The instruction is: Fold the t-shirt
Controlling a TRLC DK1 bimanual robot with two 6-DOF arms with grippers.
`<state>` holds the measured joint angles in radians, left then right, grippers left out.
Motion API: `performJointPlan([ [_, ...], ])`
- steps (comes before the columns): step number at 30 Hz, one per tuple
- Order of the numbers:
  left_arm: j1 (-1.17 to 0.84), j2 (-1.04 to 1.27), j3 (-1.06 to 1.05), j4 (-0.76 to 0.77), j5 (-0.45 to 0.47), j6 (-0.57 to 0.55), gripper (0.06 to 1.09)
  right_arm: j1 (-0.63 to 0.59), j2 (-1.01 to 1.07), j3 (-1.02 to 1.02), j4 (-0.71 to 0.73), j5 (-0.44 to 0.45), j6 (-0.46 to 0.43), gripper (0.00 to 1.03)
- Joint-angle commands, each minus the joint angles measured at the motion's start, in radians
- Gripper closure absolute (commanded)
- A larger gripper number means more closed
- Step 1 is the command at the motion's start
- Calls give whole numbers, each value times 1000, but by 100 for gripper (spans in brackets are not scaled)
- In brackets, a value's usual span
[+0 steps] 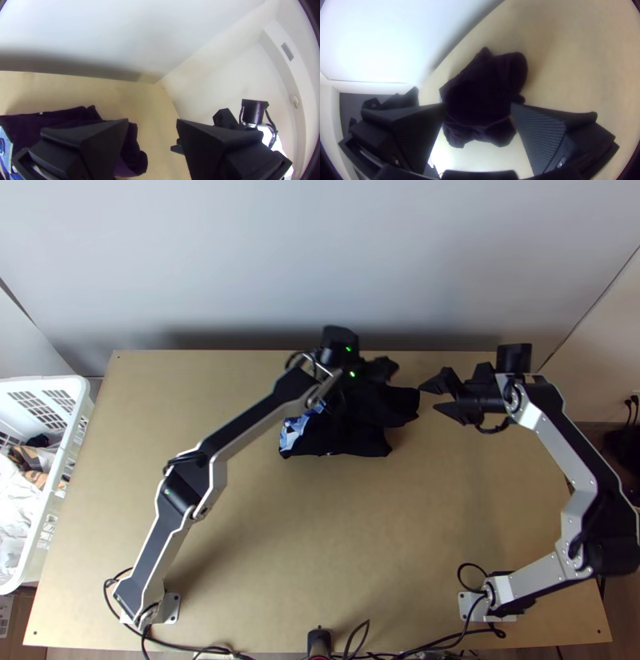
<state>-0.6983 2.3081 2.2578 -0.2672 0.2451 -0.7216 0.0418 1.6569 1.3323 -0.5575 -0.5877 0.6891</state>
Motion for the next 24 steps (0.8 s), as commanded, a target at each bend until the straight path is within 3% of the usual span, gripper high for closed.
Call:
performJointPlan([
  [1,95,-64,-38,-21,-13,1,36,59,164,192,7,-1,55,14],
  [7,169,-93,-57,-79,-12,-1,36,118,405,504,-190,-83,167,14],
  [19,204,-82,-69,-139,-1,2,36,205,399,452,-367,-81,196,15],
  [21,203,-79,-67,-136,0,2,36,222,400,435,-371,-81,217,26],
  [24,201,-76,-67,-136,-1,1,36,245,391,426,-394,-77,248,64],
])
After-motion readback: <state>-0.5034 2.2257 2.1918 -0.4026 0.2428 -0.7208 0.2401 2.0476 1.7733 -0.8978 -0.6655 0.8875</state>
